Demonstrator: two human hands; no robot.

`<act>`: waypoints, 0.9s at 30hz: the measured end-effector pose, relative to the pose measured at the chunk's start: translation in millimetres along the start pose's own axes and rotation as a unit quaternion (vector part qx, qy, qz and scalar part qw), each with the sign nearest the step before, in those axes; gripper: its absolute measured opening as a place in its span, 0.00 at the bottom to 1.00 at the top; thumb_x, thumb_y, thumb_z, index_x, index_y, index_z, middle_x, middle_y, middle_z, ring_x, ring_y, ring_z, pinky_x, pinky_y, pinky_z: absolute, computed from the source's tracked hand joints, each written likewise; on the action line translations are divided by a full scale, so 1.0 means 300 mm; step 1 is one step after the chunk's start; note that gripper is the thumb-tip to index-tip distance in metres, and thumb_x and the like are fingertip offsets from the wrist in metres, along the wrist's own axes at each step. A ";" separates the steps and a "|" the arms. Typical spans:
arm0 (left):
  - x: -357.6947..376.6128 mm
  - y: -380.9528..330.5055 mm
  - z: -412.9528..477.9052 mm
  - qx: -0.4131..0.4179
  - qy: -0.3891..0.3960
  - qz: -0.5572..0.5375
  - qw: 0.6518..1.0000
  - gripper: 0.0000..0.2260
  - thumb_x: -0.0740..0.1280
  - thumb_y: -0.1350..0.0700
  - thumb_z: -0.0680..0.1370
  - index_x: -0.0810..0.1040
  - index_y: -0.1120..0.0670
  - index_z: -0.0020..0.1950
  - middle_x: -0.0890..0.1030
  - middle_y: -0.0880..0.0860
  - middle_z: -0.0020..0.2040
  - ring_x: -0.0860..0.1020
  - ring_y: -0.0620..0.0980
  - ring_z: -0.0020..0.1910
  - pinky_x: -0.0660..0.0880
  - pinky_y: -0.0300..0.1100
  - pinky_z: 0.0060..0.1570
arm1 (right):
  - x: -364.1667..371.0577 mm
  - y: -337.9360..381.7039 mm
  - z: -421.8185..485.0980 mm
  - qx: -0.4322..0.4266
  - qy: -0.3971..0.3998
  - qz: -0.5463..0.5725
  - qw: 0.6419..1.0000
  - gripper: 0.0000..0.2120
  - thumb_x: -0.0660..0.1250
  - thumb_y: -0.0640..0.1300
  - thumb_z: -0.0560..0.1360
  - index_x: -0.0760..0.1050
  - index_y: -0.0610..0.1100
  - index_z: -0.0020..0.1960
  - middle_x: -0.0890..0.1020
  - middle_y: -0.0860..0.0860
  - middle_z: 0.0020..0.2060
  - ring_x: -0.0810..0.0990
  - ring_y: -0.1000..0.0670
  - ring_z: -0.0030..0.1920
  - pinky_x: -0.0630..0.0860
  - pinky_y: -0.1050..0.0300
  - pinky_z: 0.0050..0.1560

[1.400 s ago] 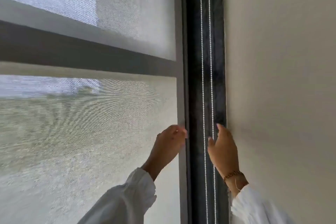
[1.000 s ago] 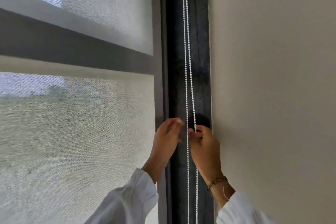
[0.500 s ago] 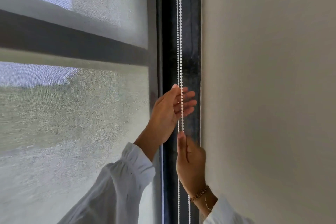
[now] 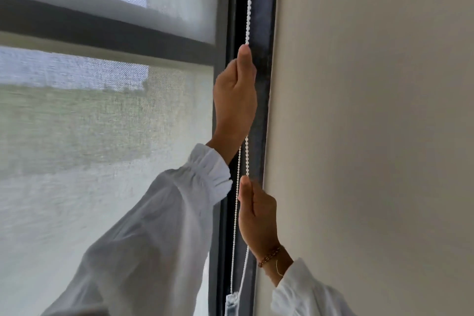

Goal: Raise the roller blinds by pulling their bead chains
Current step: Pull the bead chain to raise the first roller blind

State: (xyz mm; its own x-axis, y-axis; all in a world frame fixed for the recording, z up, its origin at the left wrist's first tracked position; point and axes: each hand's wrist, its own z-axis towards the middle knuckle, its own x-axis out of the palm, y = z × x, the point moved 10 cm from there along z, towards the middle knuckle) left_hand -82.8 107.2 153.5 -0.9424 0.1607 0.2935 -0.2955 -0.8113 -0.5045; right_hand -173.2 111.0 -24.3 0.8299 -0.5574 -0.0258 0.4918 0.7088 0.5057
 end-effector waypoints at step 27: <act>-0.229 0.164 -0.462 -0.201 0.097 0.095 0.970 0.34 0.52 0.22 0.62 0.78 0.47 0.48 0.79 0.48 0.40 0.77 0.47 0.43 0.73 0.42 0.47 | -0.186 0.532 0.324 -0.016 -0.110 0.180 0.977 0.21 0.56 0.50 0.77 0.61 0.51 0.26 0.63 0.53 0.21 0.62 0.51 0.24 0.63 0.53 0.28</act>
State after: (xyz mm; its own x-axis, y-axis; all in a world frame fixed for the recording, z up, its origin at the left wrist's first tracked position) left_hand -54.2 134.1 -4.1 -0.9861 0.1641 0.0245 -0.1132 -0.5575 -0.8224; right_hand -166.5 213.2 141.8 0.8756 -0.3463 0.3366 0.1890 0.8871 0.4210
